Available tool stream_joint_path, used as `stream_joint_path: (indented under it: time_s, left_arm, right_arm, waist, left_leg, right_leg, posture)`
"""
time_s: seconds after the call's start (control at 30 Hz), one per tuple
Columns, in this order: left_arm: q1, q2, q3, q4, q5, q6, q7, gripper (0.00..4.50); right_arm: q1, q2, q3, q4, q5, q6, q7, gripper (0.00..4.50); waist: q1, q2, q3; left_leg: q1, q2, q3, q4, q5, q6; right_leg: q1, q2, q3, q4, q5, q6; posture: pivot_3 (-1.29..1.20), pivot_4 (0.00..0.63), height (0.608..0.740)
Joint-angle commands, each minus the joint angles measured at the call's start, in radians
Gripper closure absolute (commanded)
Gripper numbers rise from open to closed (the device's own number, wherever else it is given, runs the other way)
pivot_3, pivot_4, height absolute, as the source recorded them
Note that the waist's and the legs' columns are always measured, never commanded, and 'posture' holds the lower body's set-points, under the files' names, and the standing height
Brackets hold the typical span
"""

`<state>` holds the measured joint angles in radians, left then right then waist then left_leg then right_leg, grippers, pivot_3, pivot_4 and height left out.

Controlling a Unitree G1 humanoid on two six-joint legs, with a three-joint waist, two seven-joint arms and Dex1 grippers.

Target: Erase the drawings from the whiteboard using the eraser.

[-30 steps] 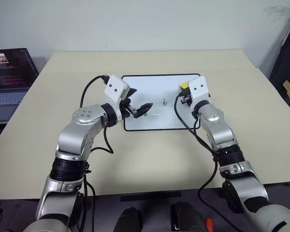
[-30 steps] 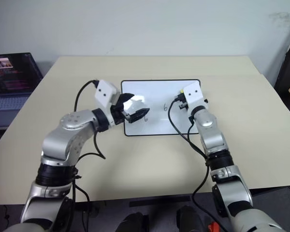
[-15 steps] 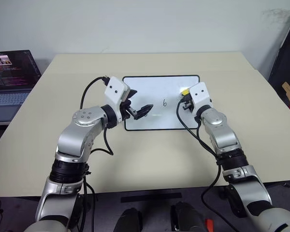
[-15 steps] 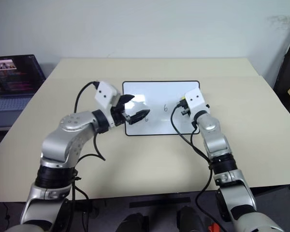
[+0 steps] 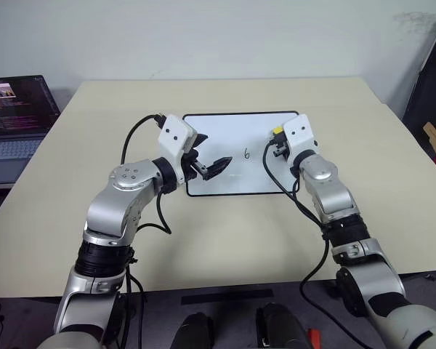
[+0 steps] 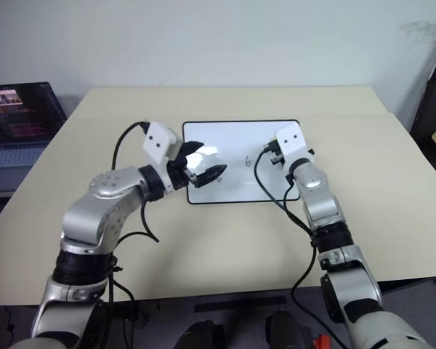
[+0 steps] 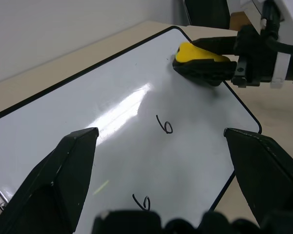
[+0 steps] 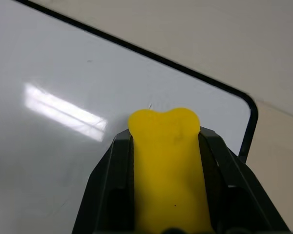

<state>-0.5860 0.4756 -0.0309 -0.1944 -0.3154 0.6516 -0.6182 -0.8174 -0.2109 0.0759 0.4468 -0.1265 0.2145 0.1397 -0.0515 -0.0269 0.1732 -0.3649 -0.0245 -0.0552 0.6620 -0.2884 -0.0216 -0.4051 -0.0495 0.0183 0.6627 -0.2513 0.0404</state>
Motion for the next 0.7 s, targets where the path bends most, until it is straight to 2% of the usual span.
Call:
stream_joint_path:
  time_s: [0.03, 0.3, 0.7]
  left_arm:
    - [-0.001, -0.001, 0.023, -0.042, -0.015, 0.000, 0.009, 0.00]
    - [0.001, 0.000, 0.025, -0.042, -0.015, -0.003, 0.009, 0.00]
    - [-0.004, 0.001, 0.024, -0.039, -0.015, -0.004, 0.004, 0.00]
  right_arm:
    - [-0.028, -0.006, -0.010, 0.037, -0.014, -0.032, -0.029, 3.17]
    - [0.036, -0.019, 0.013, 0.047, -0.015, 0.019, 0.031, 3.17]
    - [0.135, -0.026, 0.005, -0.055, 0.013, 0.122, 0.114, 3.17]
  waist:
    - [0.000, 0.000, 0.000]
    - [0.001, 0.000, 0.000]
    - [0.000, 0.000, 0.000]
  left_leg:
    - [0.000, 0.000, 0.000, 0.000, 0.000, 0.000]
    - [-0.001, 0.000, 0.000, 0.000, 0.000, 0.000]
    - [0.002, 0.000, 0.000, 0.001, 0.000, 0.000]
  right_leg:
    - [0.000, 0.000, 0.000, 0.000, 0.000, 0.000]
    - [0.000, 0.000, 0.000, -0.002, 0.000, 0.000]
    - [0.002, 0.000, 0.000, 0.000, 0.000, 0.000]
  posture:
    - [0.00, 0.150, 0.740]
    - [0.00, 0.150, 0.740]
    - [0.00, 0.150, 0.740]
